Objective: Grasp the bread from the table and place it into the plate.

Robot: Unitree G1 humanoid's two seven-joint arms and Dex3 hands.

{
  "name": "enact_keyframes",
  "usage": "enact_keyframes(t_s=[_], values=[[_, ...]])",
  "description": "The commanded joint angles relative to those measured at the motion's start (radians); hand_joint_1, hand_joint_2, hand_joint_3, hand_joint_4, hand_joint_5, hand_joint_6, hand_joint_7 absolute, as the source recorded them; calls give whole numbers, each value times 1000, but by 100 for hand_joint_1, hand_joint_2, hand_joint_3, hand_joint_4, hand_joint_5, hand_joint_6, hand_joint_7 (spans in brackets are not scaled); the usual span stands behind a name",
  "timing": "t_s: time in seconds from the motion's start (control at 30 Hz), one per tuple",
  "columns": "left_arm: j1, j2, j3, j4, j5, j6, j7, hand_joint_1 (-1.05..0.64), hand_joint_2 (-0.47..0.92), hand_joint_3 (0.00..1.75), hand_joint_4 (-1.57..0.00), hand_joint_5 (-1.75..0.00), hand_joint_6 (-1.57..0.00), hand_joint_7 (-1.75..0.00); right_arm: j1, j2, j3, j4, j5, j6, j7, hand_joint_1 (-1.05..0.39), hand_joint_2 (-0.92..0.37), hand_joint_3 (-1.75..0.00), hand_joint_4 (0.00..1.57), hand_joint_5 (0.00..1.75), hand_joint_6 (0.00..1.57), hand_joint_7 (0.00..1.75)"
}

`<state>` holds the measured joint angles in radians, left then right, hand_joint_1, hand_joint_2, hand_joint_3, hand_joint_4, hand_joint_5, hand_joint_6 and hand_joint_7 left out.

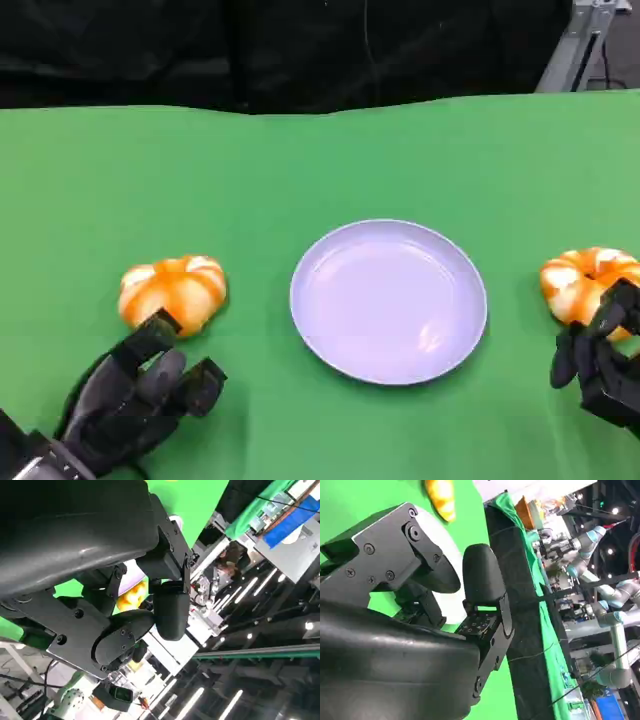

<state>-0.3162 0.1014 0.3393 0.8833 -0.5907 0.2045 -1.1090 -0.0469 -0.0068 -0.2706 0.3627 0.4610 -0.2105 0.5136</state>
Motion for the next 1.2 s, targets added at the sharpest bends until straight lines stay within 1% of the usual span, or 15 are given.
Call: enact_keyframes(t_s=[0.03, 0.37, 0.63, 0.73, 0.77, 0.8, 0.83, 0.87, 0.9, 0.93, 1.0, 1.03, 1.07, 1.13, 1.2], values=[[-20, 19, 0, 19, 11, -5, -21, -13, 58, 101, -80, -175, -84, -144, -6, -16, -12, -1, 10, 3, -1, -3, -42, -147, 92, 175, 77, 171], [-32, 20, 8, 50, 10, -16, -27, -14, 57, 103, -80, -175, -84, -144, -13, -15, -12, 14, 7, -5, -1, -3, -42, -147, 93, 175, 76, 172], [-30, 21, 10, 46, 15, -23, -18, -12, 60, 96, -79, -175, -85, -142, -18, -12, -13, 21, 8, -7, -1, -3, -42, -147, 94, 175, 78, 171], [-20, 7, 11, 32, 33, -92, 15, -14, 61, 88, -78, -172, -87, -132, -19, -13, -13, 23, 4, -11, -3, -3, -42, -147, 94, 175, 78, 171], [-12, -5, 11, 20, 51, -155, 50, -14, 61, 86, -77, -172, -88, -129, -21, -13, -13, 25, 5, -12, -2, -3, -42, -147, 94, 175, 78, 171], [-1, -18, 5, 6, 85, -252, 94, -18, 64, 74, -73, -150, -84, -111, -23, -14, -14, 28, 6, -13, 0, -3, -42, -146, 94, 175, 78, 171], [6, -27, 0, -2, 109, -320, 122, -24, 76, 48, -71, -116, -84, -71, -24, -14, -14, 30, 6, -14, 2, -3, -42, -146, 94, 175, 77, 171], [17, -36, -14, -8, 162, -451, 171, -26, 84, 31, -71, -101, -89, -49, -25, -16, -14, 33, 6, -15, 4, -3, -42, -146, 94, 175, 77, 171], [30, -37, -40, -6, 255, -627, 258, -39, 89, 22, -61, -73, -81, -24, -27, -18, -14, 38, 7, -18, 10, -3, -43, -146, 93, 175, 77, 171], [38, -34, -62, 1, 334, -764, 334, -49, 90, 21, -58, -53, -76, -13, -28, -19, -14, 42, 7, -20, 13, -3, -43, -146, 93, 175, 77, 171], [56, -20, -98, 1, 500, -967, 501, -59, 92, 21, -58, -30, -71, -4, -28, -19, -14, 40, 5, -19, 8, -3, -43, -146, 93, 175, 76, 171], [64, -11, -111, -2, 576, -1036, 582, -66, 92, 23, -47, -19, -57, -1, -26, -19, -13, 37, 4, -17, 2, -4, -42, -145, 93, 175, 76, 172], [76, 7, -129, -24, 694, -1095, 702, -68, 92, 24, -43, -15, -53, -1, -26, -18, -13, 34, 5, -12, -1, -4, -42, -145, 93, 175, 76, 172], [96, 35, -154, -82, 898, -1134, 925, -75, 92, 27, -31, -6, -41, 0, -29, -21, -15, 37, 9, -9, 2, -4, -42, -146, 93, 175, 76, 172], [100, 50, -174, -99, 1001, -1143, 1056, -78, 92, 26, -27, -3, -38, 0, -31, -22, -16, 41, 10, -9, 4, -3, -42, -146, 93, 175, 76, 172]])
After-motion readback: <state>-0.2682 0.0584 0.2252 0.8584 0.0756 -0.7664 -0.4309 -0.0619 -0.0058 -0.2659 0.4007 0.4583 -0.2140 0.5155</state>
